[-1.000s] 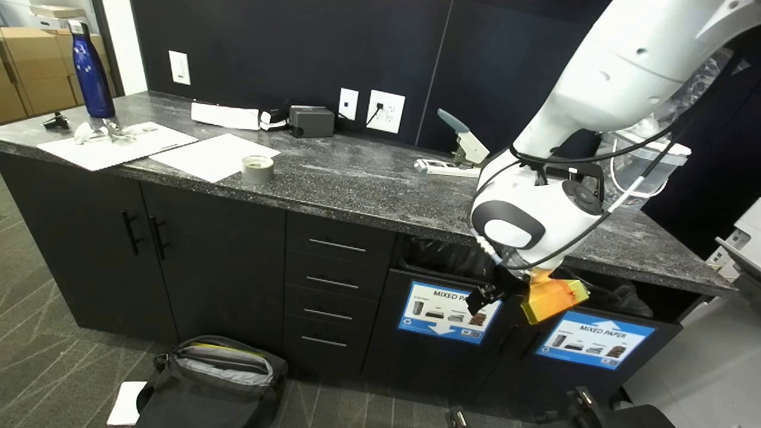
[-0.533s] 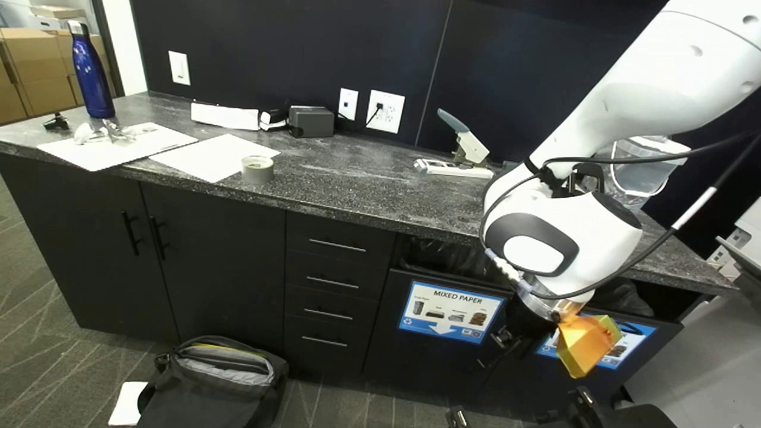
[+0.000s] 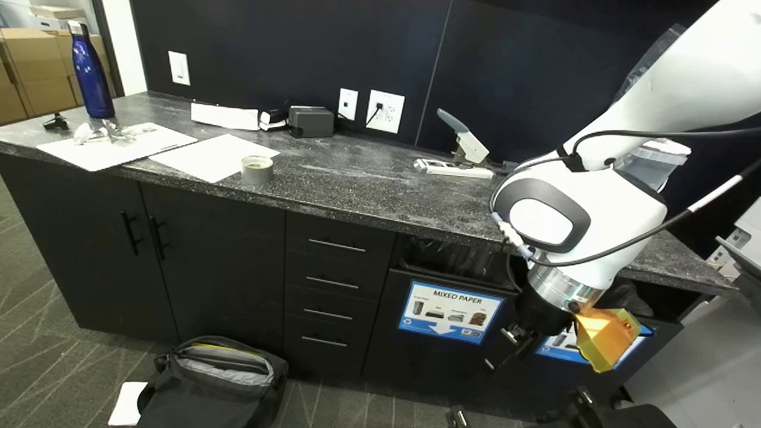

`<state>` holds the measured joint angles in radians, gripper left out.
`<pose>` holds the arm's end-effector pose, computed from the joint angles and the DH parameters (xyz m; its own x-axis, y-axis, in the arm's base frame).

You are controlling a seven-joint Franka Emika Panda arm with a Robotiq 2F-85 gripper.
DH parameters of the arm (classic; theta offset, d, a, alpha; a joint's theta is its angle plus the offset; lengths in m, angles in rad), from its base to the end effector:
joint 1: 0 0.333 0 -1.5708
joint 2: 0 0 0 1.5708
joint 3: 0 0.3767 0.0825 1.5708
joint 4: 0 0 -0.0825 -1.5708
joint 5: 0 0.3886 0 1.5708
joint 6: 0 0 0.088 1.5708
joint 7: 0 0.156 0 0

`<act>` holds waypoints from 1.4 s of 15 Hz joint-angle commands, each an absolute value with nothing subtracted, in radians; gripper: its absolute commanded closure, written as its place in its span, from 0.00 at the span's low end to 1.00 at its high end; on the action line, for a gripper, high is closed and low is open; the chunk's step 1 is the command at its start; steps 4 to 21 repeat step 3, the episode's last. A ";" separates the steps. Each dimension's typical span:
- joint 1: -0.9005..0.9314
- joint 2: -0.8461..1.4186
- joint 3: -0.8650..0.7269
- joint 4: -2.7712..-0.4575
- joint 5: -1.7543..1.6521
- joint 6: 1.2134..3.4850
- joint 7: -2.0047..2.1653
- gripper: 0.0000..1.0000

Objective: Put all the white pieces of papers in the left bin

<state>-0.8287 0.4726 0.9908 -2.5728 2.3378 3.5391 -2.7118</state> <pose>0.3138 -0.0069 0.1640 0.9060 0.4209 0.0459 0.4234 -0.9006 -0.0984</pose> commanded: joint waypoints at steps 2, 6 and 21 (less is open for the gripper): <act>-0.828 0.474 0.994 -2.575 2.328 3.539 -2.699 0.00; -0.828 0.474 0.995 -2.575 2.328 3.539 -2.699 0.00; -0.828 0.474 0.995 -2.575 2.328 3.539 -2.699 0.00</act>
